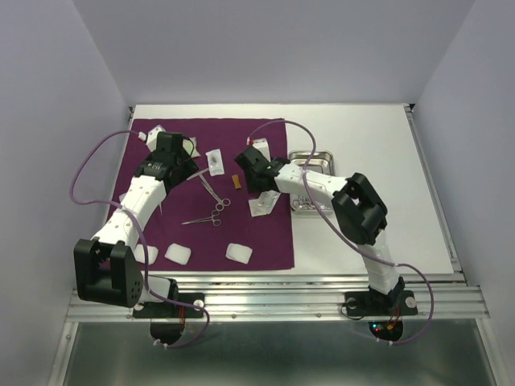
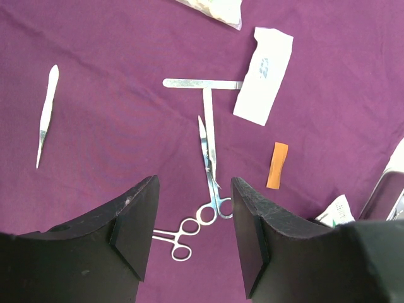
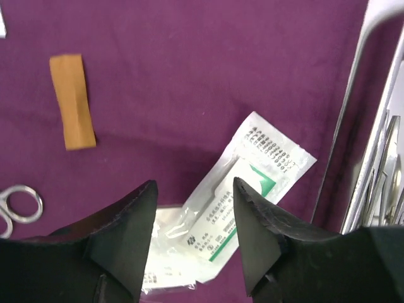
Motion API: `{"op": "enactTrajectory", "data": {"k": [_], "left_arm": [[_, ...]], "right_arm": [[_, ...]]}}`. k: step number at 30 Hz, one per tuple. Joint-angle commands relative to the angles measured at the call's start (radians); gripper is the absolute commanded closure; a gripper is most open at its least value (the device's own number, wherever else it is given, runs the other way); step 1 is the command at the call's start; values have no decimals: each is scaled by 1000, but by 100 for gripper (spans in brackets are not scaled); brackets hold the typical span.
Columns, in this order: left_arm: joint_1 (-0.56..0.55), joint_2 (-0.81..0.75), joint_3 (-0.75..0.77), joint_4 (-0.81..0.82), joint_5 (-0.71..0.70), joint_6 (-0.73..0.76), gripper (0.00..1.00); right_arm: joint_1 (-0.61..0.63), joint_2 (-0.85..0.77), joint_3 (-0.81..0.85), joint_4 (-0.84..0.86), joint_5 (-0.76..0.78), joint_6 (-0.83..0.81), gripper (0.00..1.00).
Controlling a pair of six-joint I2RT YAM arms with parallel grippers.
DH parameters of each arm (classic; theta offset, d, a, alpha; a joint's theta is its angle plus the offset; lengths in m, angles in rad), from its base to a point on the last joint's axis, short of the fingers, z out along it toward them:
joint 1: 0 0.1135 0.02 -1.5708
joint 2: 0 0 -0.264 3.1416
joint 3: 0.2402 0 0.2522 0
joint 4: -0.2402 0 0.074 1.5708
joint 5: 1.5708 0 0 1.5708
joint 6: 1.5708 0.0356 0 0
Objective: Prepare the surgical pack
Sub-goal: Pick up the medical item from the surgical kit.
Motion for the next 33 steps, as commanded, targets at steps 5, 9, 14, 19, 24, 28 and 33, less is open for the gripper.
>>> {"op": "enactTrajectory", "data": {"k": [5, 9, 14, 19, 24, 28, 33], "left_arm": [[5, -45, 16, 2, -8, 24, 40], [3, -42, 10, 10, 1, 27, 40], [5, -42, 1, 16, 6, 30, 40], [5, -45, -10, 19, 12, 35, 41], [5, -49, -18, 24, 14, 35, 41], [5, -49, -22, 25, 18, 37, 42], [5, -49, -27, 28, 20, 38, 42]], "right_arm": [[-2, 90, 189, -261, 156, 202, 40], [-2, 119, 235, -322, 183, 250, 40], [-2, 157, 266, -329, 175, 254, 40], [-2, 202, 301, -342, 153, 274, 41], [-2, 206, 300, -313, 146, 265, 41], [-2, 229, 323, -342, 156, 274, 44], [-2, 177, 265, -297, 147, 276, 58]]}}
